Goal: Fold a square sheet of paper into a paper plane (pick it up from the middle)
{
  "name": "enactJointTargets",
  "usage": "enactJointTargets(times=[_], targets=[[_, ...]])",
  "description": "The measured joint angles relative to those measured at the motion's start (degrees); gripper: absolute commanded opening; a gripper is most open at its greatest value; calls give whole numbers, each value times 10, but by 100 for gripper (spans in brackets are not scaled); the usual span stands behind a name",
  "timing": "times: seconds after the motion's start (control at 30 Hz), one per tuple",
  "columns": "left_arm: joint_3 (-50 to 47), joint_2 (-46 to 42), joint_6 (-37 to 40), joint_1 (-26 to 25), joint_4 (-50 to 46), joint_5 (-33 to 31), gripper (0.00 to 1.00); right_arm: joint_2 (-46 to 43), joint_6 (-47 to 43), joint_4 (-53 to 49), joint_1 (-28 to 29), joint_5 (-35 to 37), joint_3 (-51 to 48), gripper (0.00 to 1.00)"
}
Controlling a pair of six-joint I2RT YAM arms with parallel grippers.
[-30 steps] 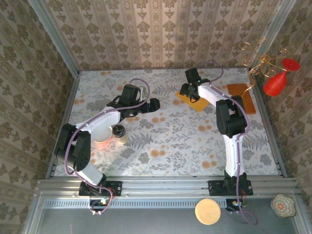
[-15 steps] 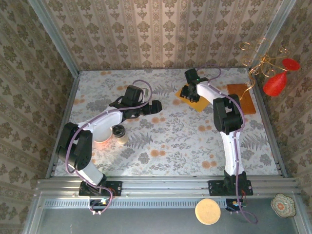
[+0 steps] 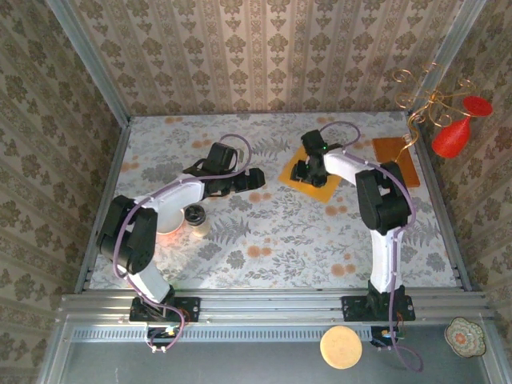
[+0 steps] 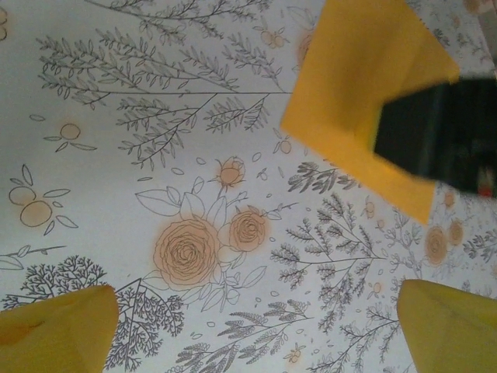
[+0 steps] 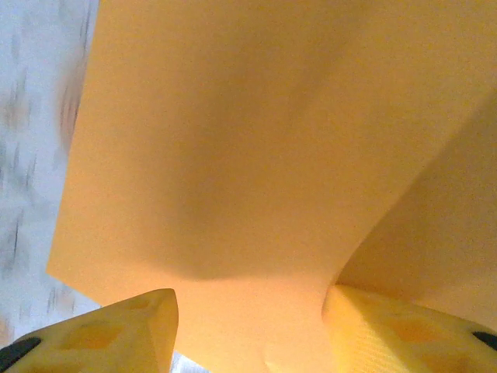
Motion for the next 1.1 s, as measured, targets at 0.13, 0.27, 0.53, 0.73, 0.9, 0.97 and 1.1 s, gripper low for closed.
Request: enactJointTargets(times=[0.13, 0.27, 0.53, 0.73, 0.9, 0.97, 1.1], targets=[[0, 8, -13, 5, 0, -4, 84, -84, 5, 43, 57, -41, -129, 54], [0, 16, -26, 12, 0, -4, 75, -156, 4, 81, 108, -79, -228, 53], [33, 33, -30, -5, -35, -1, 72, -276, 27, 59, 94, -68, -270, 51], [81, 60, -30, -61, -70, 6, 69, -301, 78, 59, -1, -50, -295, 46], [132, 126, -30, -100, -97, 23, 57, -284, 89, 36, -21, -43, -305, 39], [151, 151, -31, -112, -109, 27, 53, -275, 88, 29, -21, -39, -305, 34], [165, 176, -32, -125, -122, 37, 49, -261, 88, 23, -20, -31, -305, 31]])
